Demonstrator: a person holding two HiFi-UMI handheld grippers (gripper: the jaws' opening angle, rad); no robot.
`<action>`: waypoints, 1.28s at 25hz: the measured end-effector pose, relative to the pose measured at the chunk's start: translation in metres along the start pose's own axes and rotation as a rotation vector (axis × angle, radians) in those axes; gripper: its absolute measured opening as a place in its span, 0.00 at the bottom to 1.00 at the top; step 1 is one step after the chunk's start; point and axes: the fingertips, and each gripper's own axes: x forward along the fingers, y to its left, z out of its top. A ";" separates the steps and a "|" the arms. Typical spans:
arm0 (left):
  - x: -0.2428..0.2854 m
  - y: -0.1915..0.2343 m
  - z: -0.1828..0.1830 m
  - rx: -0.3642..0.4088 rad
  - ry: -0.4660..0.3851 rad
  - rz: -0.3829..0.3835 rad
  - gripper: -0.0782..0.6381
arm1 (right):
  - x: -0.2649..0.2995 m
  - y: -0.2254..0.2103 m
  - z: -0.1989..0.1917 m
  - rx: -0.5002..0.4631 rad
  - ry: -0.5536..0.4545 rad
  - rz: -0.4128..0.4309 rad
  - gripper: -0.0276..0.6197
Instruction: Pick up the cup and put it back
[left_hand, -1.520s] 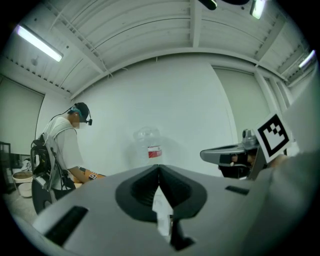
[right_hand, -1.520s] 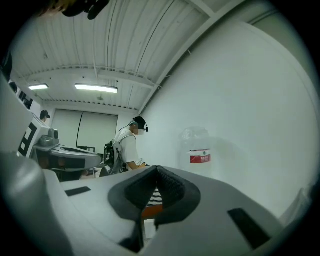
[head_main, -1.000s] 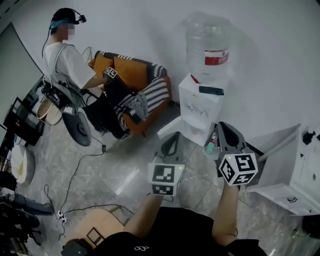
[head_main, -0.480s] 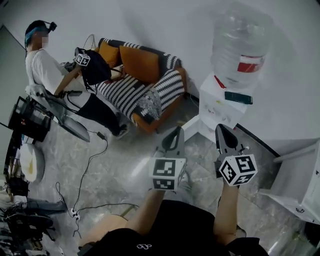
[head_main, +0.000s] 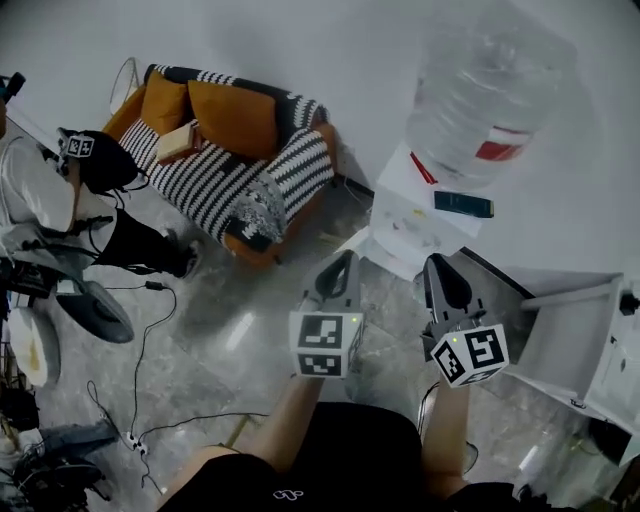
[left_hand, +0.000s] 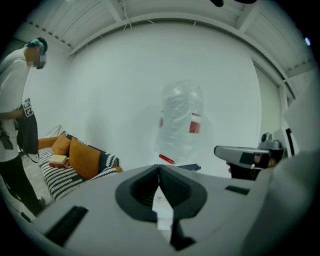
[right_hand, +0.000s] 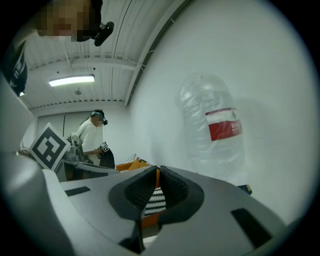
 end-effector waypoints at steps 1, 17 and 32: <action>0.009 -0.002 -0.007 -0.008 0.016 -0.010 0.13 | 0.002 -0.007 -0.006 0.001 0.007 -0.007 0.06; 0.157 -0.033 -0.229 -0.154 0.128 0.112 0.13 | 0.040 -0.081 -0.249 0.001 0.267 0.211 0.38; 0.252 0.005 -0.508 -0.199 0.244 0.180 0.13 | 0.072 -0.120 -0.586 -0.012 0.499 0.240 0.42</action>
